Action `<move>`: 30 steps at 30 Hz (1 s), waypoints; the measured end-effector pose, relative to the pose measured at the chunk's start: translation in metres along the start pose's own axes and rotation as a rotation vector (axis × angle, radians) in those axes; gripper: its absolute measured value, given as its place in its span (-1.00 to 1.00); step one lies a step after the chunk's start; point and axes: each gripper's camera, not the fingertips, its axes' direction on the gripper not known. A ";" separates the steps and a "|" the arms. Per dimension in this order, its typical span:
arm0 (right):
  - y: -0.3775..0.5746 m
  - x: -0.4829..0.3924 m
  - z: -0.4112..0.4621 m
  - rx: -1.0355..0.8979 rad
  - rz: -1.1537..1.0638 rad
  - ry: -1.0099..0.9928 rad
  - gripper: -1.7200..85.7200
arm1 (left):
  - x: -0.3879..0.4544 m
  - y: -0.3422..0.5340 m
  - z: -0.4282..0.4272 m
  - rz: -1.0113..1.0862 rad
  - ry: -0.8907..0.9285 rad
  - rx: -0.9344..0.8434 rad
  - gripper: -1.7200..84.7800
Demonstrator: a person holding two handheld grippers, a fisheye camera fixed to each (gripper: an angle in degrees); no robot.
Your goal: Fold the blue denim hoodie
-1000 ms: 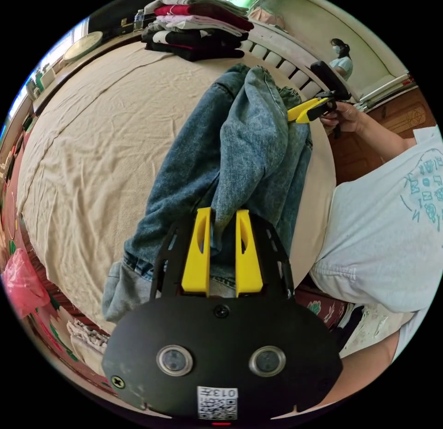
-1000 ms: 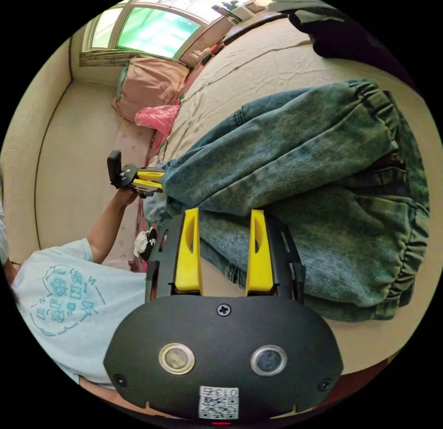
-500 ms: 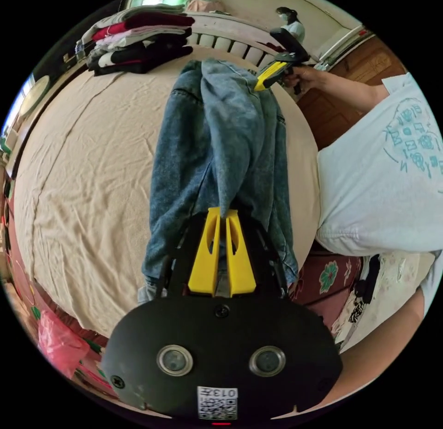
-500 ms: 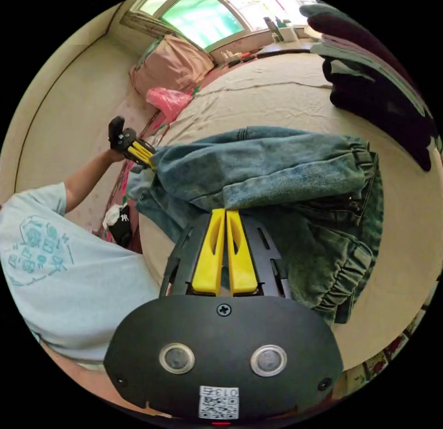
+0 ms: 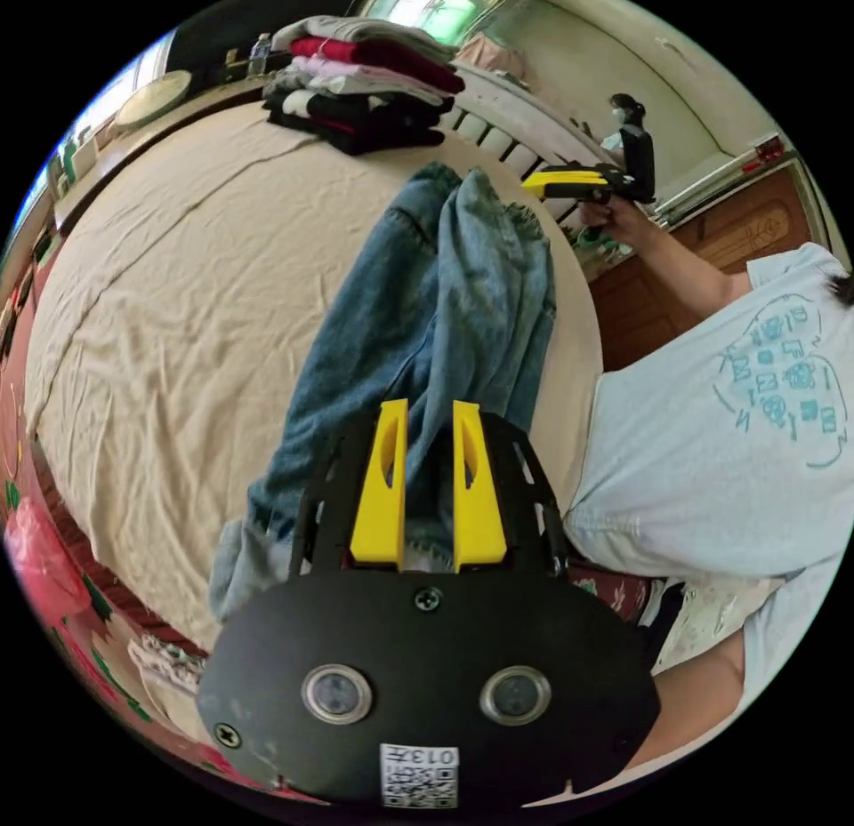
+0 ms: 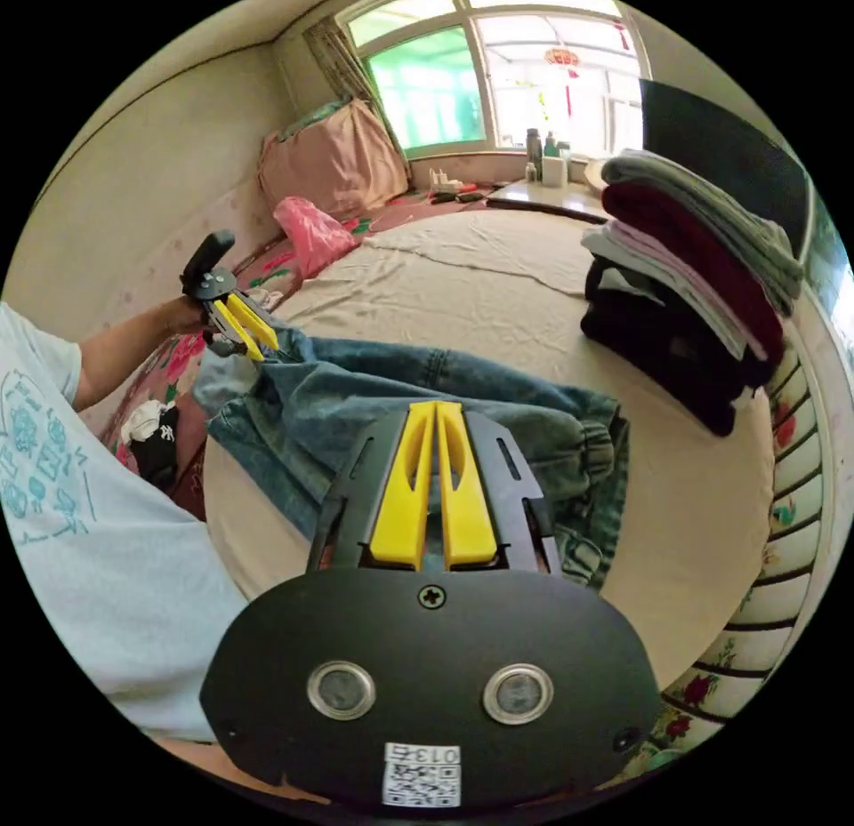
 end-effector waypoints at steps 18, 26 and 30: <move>-0.007 0.067 -0.014 -0.045 0.288 0.373 -0.76 | 0.055 -0.056 0.044 -0.032 -0.160 0.048 -0.93; -0.011 0.151 0.004 -0.211 0.472 0.017 -0.71 | 0.129 -0.146 0.112 0.192 -0.160 -0.035 -0.94; -0.022 0.152 -0.032 -0.157 0.280 -0.044 -0.78 | 0.138 -0.151 0.137 0.158 -0.142 -0.067 -0.96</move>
